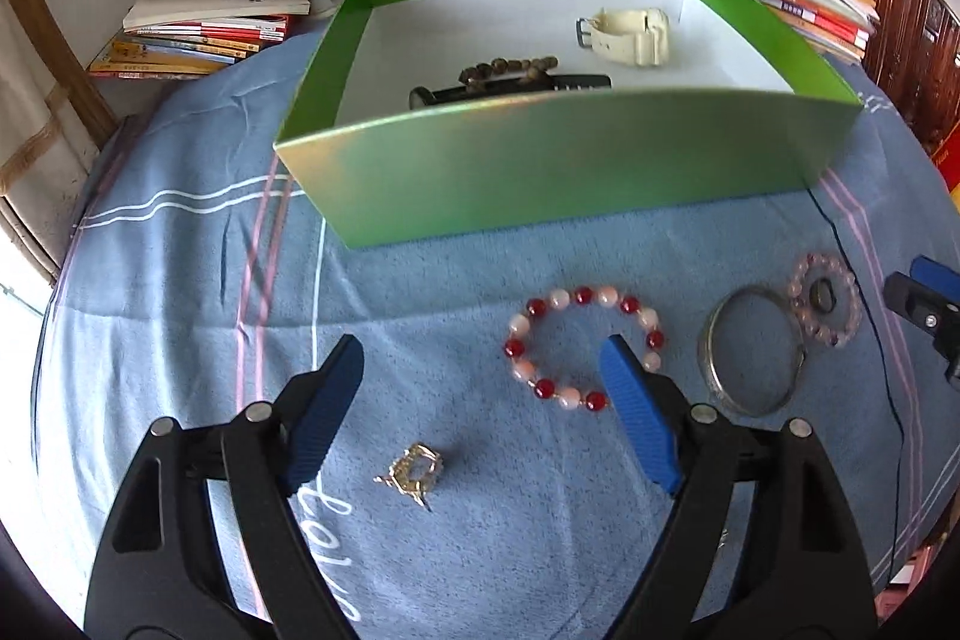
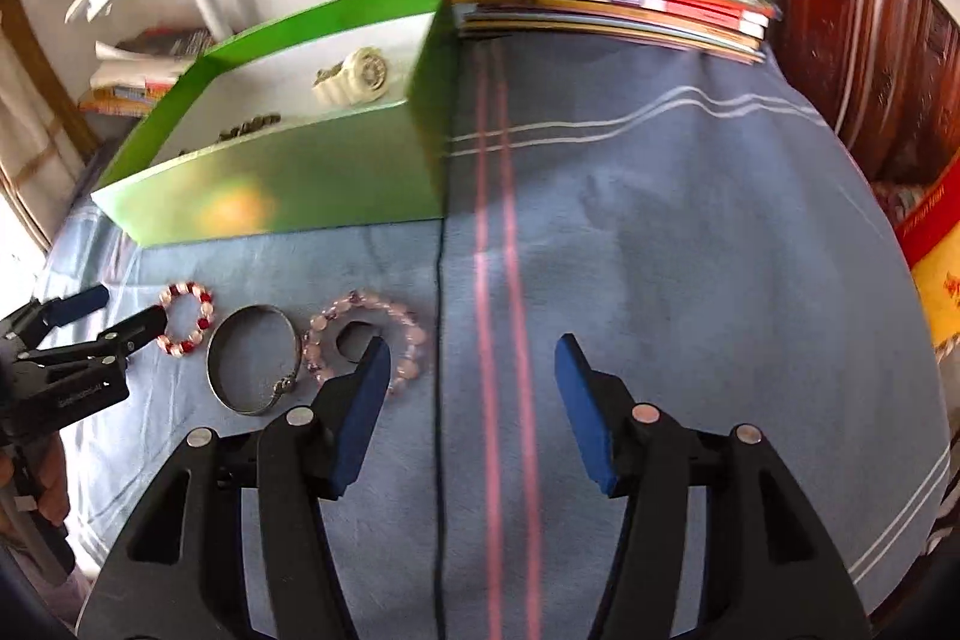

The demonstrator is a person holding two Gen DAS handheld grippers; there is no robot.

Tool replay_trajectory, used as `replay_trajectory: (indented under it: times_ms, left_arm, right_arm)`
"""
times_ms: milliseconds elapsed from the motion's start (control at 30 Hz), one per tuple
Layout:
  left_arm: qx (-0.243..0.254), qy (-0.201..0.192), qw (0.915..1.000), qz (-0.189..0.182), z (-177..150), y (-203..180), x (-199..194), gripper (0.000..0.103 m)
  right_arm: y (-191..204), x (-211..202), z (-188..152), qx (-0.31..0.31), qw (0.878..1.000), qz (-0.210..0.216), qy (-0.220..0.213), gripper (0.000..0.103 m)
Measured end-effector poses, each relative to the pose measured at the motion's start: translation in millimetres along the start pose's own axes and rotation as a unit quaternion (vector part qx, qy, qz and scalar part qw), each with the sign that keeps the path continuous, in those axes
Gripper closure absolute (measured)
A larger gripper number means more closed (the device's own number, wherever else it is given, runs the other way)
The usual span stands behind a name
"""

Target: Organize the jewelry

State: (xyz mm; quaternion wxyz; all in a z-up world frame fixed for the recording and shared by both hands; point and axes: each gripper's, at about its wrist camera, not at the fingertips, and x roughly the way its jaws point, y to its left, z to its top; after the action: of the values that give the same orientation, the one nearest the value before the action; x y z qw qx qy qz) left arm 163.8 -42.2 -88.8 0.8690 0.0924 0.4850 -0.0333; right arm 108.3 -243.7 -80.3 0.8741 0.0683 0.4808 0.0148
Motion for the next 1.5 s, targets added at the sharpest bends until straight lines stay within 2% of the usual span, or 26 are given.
replay_trajectory:
  times_ms: [167,200,233,300,367,433,567,900,1133,1300,1500]
  left_arm:
    - [-0.006,0.007,1.0000,0.000,-2,3,4,0.022]
    - [-0.008,0.007,0.9999,-0.001,-2,4,4,0.022]
    - [-0.009,0.007,0.9999,-0.003,-2,5,4,0.022]
    - [-0.009,0.005,0.9999,-0.001,-1,6,5,0.023]
    - [-0.011,0.009,0.9999,-0.003,0,7,7,0.027]
    - [-0.012,0.014,0.9998,-0.005,0,7,10,0.031]
    - [-0.014,0.016,0.9998,-0.006,-1,6,12,0.032]
    - [-0.025,0.012,0.9996,-0.005,-4,8,11,0.026]
    - [-0.043,-0.004,0.9983,0.040,-11,-4,5,0.022]
    - [-0.061,-0.021,0.9971,0.040,-18,-7,1,0.022]
    - [-0.093,-0.016,0.9954,0.018,-17,6,7,0.013]
  right_arm:
    - [21,17,1,-0.036,0.999,-0.027,0.015,0.047]
    - [24,19,0,-0.045,0.999,-0.024,0.018,0.051]
    - [27,20,-2,-0.050,0.998,-0.019,0.021,0.062]
    - [29,22,-3,-0.055,0.998,-0.026,0.022,0.067]
    - [30,22,-3,-0.060,0.998,-0.021,0.023,0.079]
    - [31,21,-4,-0.063,0.998,-0.019,0.024,0.082]
    - [34,20,-6,-0.064,0.998,-0.015,0.025,0.087]
    - [31,13,-11,-0.065,0.997,-0.016,0.035,0.091]
    - [27,11,-15,-0.060,0.998,-0.015,0.031,0.091]
    - [30,14,-11,-0.078,0.996,-0.020,0.042,0.090]
    - [32,18,-5,-0.087,0.995,-0.018,0.049,0.090]
